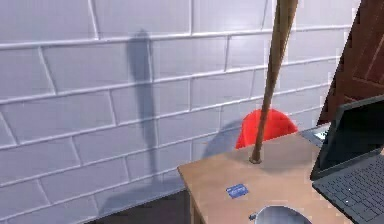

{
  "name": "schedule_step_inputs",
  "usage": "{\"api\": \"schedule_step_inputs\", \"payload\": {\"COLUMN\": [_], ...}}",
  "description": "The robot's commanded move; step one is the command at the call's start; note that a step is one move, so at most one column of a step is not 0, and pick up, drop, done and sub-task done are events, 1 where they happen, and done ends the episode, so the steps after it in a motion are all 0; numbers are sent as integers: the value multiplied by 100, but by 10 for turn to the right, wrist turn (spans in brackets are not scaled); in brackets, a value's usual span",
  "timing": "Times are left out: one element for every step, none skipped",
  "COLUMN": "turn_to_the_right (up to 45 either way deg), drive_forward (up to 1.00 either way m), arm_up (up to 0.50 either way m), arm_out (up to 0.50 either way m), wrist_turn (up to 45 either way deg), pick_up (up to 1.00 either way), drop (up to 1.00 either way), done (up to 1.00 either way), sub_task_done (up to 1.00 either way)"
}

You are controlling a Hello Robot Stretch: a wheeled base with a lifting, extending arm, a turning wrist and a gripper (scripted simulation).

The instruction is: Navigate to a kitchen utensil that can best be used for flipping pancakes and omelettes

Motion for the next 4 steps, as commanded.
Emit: {"api": "schedule_step_inputs", "payload": {"turn_to_the_right": [450, 450, 450, 210], "drive_forward": [0, 0, 0, 0], "arm_up": [0, 0, 0, 0], "arm_out": [0, 0, 0, 0], "wrist_turn": [0, 0, 0, 0], "pick_up": [0, 0, 0, 0], "drop": [0, 0, 0, 0], "done": [0, 0, 0, 0], "sub_task_done": [0, 0, 0, 0]}}
